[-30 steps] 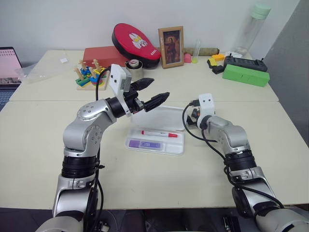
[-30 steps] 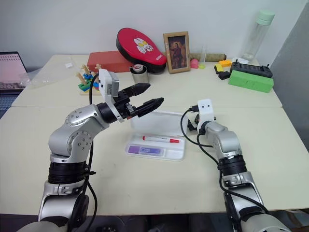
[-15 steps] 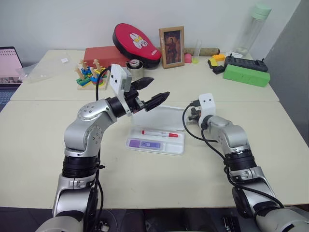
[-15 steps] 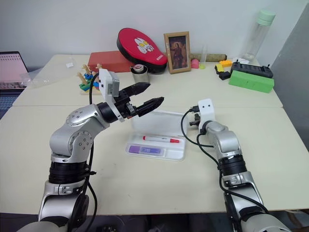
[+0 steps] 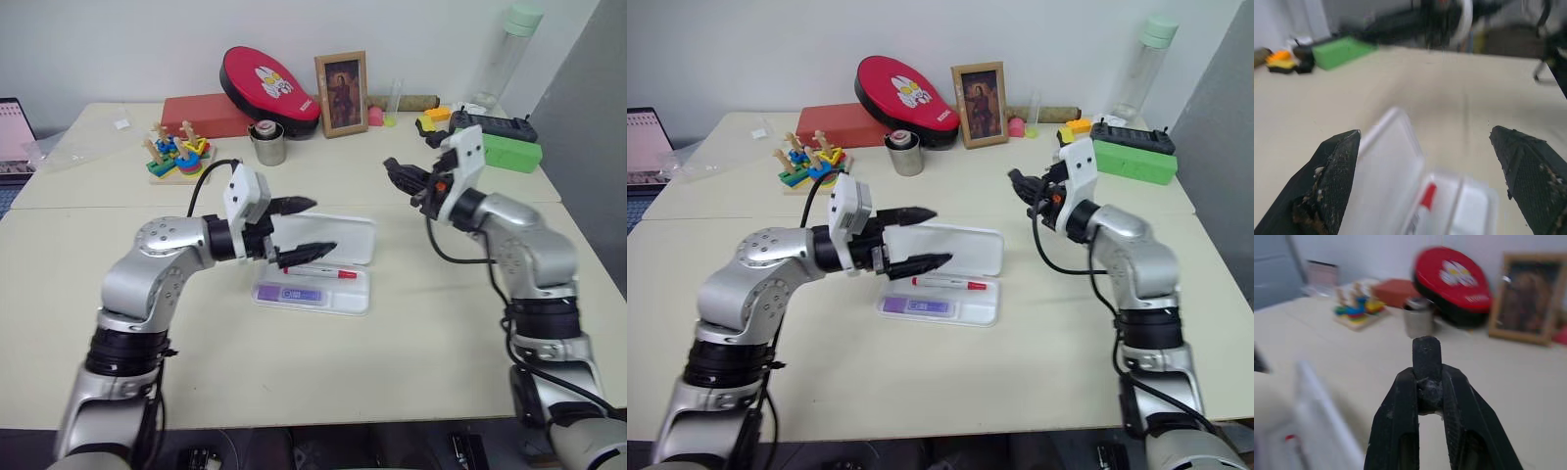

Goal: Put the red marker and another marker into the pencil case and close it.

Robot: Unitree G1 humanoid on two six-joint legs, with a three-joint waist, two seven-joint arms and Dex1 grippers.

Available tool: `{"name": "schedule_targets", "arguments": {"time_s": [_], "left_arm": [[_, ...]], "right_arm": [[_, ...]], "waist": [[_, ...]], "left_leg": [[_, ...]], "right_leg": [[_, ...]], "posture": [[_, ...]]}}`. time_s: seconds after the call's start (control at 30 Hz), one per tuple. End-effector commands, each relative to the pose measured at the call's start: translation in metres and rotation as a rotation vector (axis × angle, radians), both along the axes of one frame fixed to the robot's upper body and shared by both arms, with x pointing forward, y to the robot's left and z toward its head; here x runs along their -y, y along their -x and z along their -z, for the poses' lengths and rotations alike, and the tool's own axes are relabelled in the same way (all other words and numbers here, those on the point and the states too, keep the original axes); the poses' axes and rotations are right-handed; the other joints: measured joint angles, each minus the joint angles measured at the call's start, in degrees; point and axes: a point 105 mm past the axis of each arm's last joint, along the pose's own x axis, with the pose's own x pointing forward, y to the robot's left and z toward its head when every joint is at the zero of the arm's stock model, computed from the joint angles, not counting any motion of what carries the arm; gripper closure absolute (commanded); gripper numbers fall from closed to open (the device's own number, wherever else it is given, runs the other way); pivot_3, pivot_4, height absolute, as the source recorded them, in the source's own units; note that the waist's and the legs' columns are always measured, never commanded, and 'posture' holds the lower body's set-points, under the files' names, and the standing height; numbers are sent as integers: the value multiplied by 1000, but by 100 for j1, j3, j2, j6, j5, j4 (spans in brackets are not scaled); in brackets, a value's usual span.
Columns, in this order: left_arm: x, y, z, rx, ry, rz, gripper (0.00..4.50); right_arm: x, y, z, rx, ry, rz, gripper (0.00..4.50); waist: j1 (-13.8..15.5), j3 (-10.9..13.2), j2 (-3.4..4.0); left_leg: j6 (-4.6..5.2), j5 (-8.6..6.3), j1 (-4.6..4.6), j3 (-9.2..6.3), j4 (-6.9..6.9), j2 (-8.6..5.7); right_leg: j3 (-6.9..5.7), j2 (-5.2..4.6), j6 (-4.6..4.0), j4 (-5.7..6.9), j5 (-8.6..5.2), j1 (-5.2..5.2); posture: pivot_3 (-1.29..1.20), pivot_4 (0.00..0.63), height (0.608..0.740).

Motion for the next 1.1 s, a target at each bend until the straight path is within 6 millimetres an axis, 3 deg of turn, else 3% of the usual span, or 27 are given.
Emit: {"name": "schedule_targets", "arguments": {"time_s": [0.03,0.17,0.3,0.53,0.6,0.93,1.1], "left_arm": [[-17,6,-10,37,-53,34,0],[-18,12,-12,18,-54,66,0],[-14,17,-10,-1,-43,85,0],[-9,24,-8,-25,-33,111,0],[-8,25,-8,-29,-30,118,0],[-5,25,-7,-35,-24,114,0],[-17,15,-24,8,94,-13,0]], "right_arm": [[-42,62,61,-162,284,-362,4207],[-41,55,97,-219,385,-320,4207],[-43,53,109,-237,408,-312,4207],[-39,50,120,-253,451,-302,4207],[-38,50,122,-258,458,-297,3502],[-37,52,111,-250,423,-317,1384],[-45,46,38,-114,126,-347,257]], "waist": [[10,-2,-3],[16,0,-3],[36,0,-4],[40,0,-4],[40,0,-4],[40,0,-4],[35,1,-5]], "left_leg": [[0,0,2,-1,0,2],[0,0,-1,3,11,0],[0,0,-2,5,22,0],[0,0,-2,4,19,1],[0,0,-3,4,19,1],[0,0,-2,3,19,1],[0,0,-2,2,20,3]], "right_leg": [[-2,0,-5,-2,-3,4],[3,-1,1,-1,-10,-1],[8,-1,30,-1,-11,0],[6,0,7,-1,0,0],[6,0,6,-1,0,-1],[6,0,6,0,0,0],[5,1,6,2,0,0]], "posture": [[0,150,740],[0,150,740],[0,150,740],[0,150,740],[0,150,740],[0,150,740],[0,150,740]]}}
